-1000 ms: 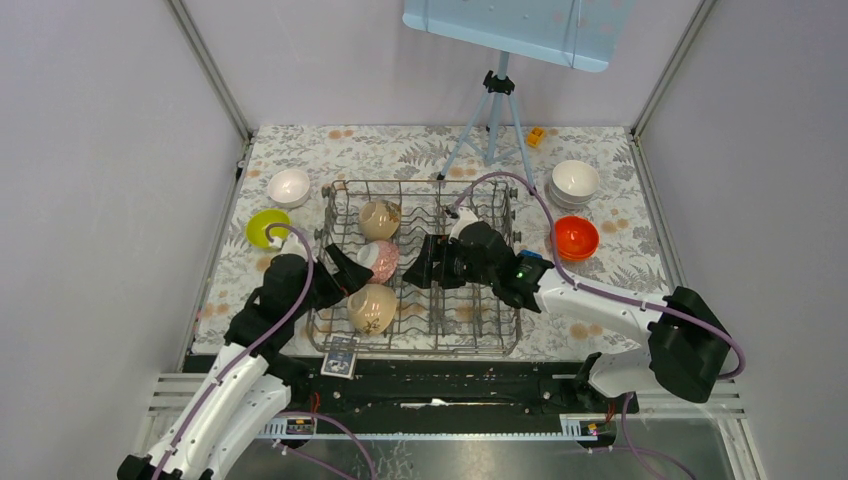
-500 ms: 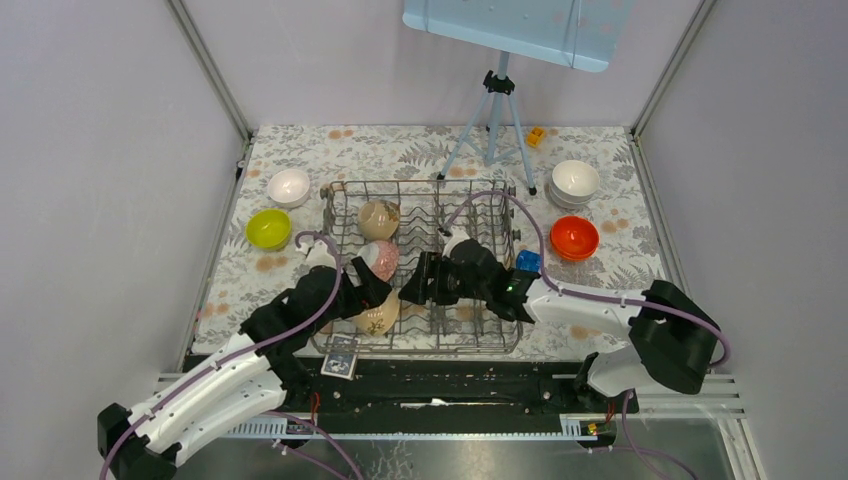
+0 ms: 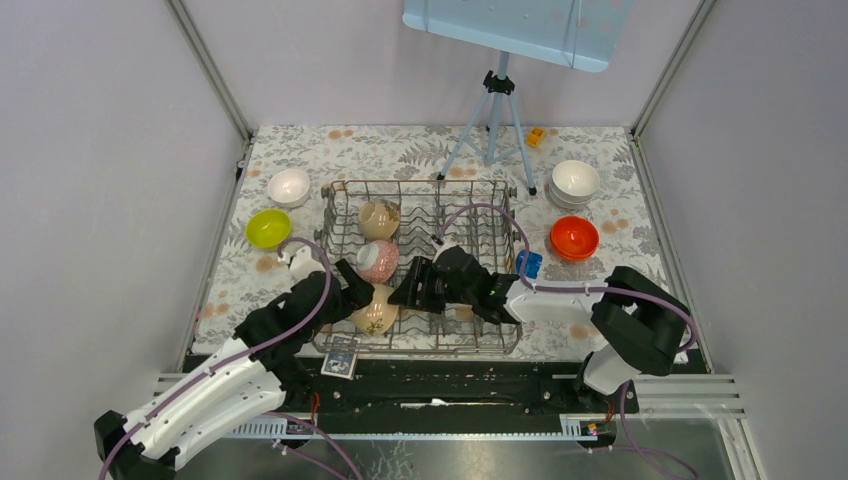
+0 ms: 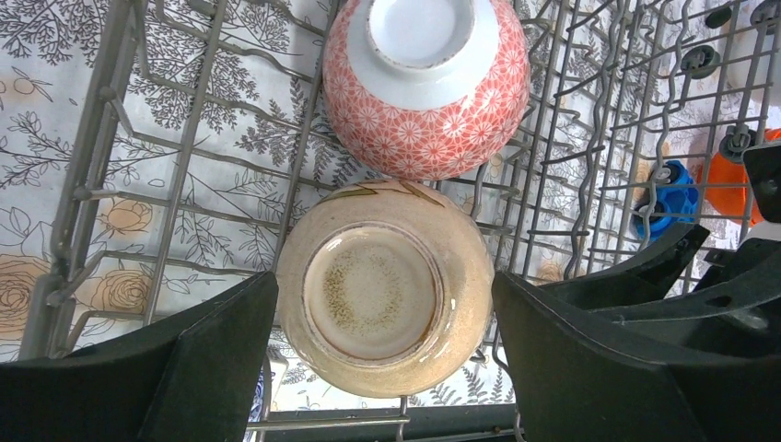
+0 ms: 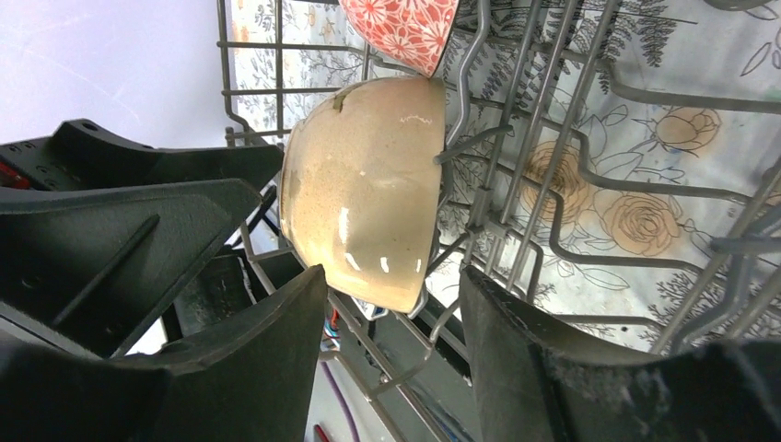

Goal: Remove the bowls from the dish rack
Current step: Pick up the bowl from the dish rack.

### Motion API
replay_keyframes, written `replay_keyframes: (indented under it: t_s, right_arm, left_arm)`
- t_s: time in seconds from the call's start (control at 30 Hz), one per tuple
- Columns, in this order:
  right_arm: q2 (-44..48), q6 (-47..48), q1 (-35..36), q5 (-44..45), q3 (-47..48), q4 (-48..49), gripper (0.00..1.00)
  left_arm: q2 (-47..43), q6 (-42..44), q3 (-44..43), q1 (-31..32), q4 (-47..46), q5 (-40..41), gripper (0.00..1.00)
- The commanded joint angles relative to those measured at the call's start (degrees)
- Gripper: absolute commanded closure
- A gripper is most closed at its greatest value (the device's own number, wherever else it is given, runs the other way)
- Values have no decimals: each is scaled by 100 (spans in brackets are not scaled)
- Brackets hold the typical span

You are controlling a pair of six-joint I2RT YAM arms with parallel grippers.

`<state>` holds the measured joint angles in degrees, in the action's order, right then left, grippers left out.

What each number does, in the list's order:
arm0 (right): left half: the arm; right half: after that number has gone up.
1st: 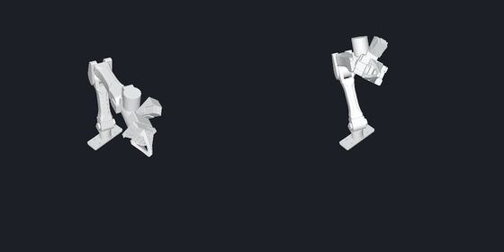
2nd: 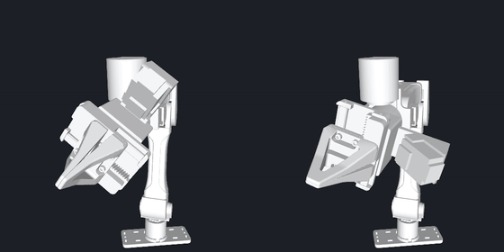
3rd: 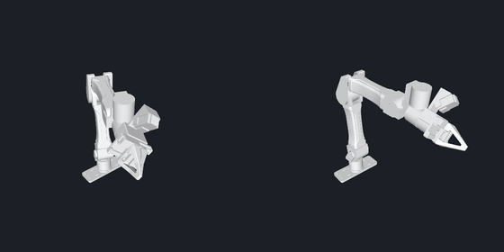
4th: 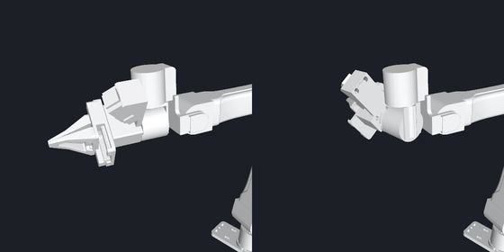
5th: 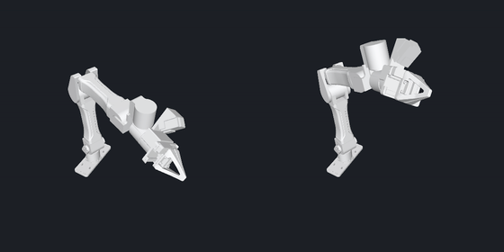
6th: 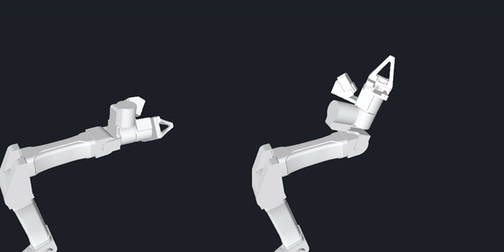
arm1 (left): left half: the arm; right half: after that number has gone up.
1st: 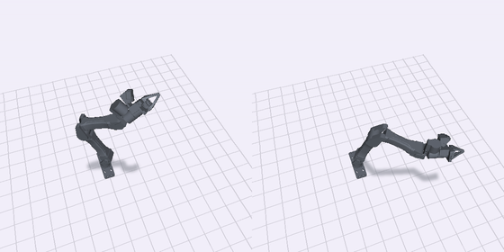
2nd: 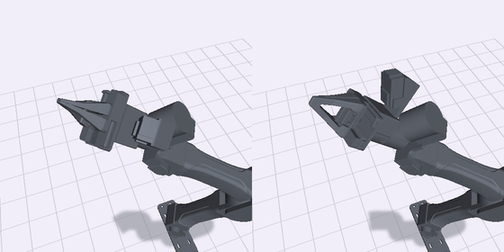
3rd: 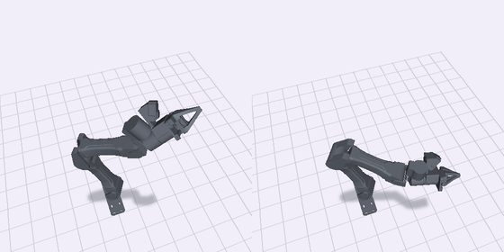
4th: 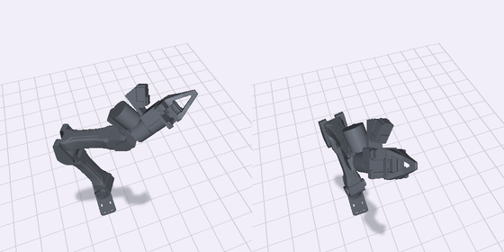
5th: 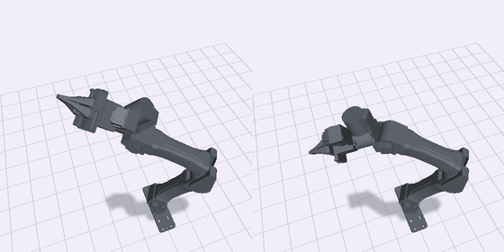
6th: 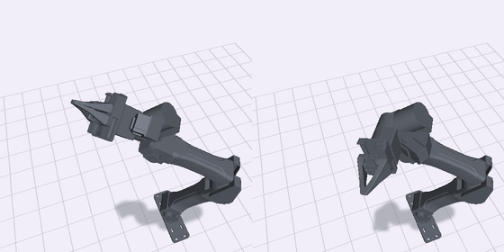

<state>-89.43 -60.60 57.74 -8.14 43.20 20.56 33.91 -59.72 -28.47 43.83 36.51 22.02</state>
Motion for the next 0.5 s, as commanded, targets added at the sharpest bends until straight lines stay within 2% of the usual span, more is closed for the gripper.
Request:
replay_keyframes:
  t_s: [0.0, 0.2, 0.47]
  right_arm:
    - [-139, -482, 43, -59, -20, 610, 39]
    - [-303, -651, 45, -148, -46, 825, 44]
    - [-467, -837, 45, -300, -163, 1047, 44]
  left_arm:
    - [-125, -254, 78, 19, 27, 274, 10]
    - [-263, -472, 187, 14, 137, 394, 12]
    - [-248, -606, 253, 20, 219, 414, 13]
